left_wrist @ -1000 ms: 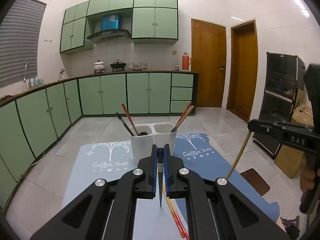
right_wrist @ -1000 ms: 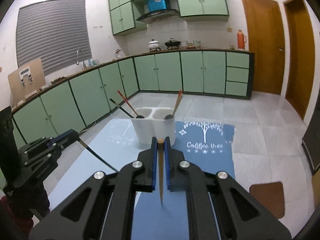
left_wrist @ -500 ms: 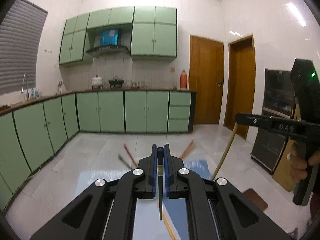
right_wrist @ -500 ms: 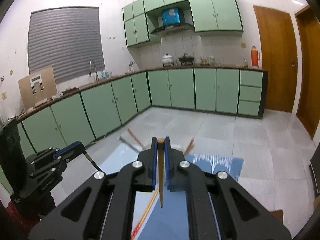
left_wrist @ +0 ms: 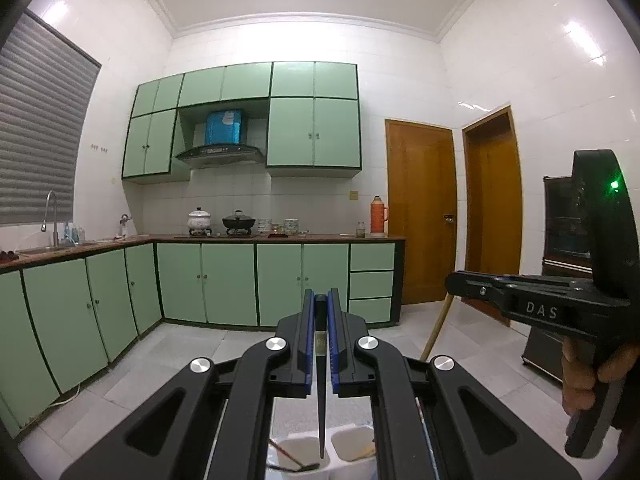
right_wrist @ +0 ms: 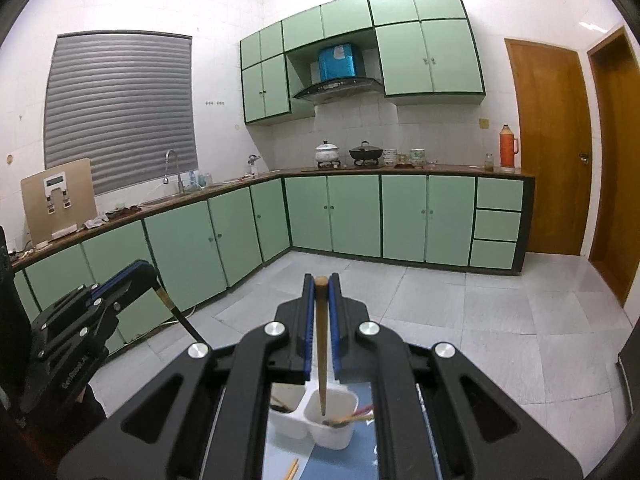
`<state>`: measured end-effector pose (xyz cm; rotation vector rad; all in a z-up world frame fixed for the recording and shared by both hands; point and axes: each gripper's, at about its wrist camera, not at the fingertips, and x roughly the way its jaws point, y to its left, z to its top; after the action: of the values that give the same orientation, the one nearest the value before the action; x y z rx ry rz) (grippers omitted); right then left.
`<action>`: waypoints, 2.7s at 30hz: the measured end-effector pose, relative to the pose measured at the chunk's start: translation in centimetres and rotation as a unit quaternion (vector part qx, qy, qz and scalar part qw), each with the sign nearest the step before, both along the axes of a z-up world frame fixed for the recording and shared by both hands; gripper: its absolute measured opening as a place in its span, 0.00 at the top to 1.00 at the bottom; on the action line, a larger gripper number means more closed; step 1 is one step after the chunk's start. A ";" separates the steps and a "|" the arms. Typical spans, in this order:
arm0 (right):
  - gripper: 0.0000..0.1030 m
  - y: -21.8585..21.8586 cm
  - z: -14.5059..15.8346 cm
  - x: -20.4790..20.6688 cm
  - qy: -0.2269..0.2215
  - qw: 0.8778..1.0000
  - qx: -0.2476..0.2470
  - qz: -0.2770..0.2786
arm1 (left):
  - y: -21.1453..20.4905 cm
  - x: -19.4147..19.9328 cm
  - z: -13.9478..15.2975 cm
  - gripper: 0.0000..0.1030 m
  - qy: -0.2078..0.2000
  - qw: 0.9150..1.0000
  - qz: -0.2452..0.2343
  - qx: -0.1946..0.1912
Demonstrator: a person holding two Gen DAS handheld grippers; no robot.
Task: Organize utensils
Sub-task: 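Carry both chopsticks over the white holder and lower them in, then open both tools to release the chopsticks into the holder and withdraw, then move the right tool to the last red-patterned chopstick and grasp it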
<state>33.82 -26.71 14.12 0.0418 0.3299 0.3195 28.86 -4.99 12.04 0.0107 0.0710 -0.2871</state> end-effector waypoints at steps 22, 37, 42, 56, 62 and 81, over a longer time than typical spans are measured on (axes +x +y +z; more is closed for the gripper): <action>0.75 0.5 -8.2 3.6 0.068 0.998 0.008 -0.006 | 0.7 6.5 -7.7 0.75 0.112 0.994 0.011 -0.003; 0.07 -2.1 -9.6 -10.6 0.007 0.998 0.020 -0.053 | 3.0 -6.0 -7.0 0.26 0.087 0.996 0.024 -0.011; 0.06 -1.8 -13.3 -14.2 0.042 0.997 0.016 -0.065 | 3.6 -9.3 -10.4 0.20 0.129 0.991 0.027 -0.004; 0.06 2.5 -24.8 -20.3 0.131 0.989 -0.004 -0.069 | 5.3 -14.0 -22.5 0.20 0.254 0.964 0.050 0.057; 0.06 4.5 -28.1 -21.8 0.155 0.986 -0.015 -0.058 | 5.9 -15.3 -25.2 0.20 0.283 0.956 0.057 0.063; 0.41 8.5 -32.7 -22.4 0.206 0.976 -0.060 -0.048 | 11.1 -16.5 -27.8 0.20 0.309 0.943 0.108 0.062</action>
<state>11.43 -18.17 -18.53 0.0052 0.7553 0.1921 12.40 6.15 -15.78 0.0373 0.7123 -0.0552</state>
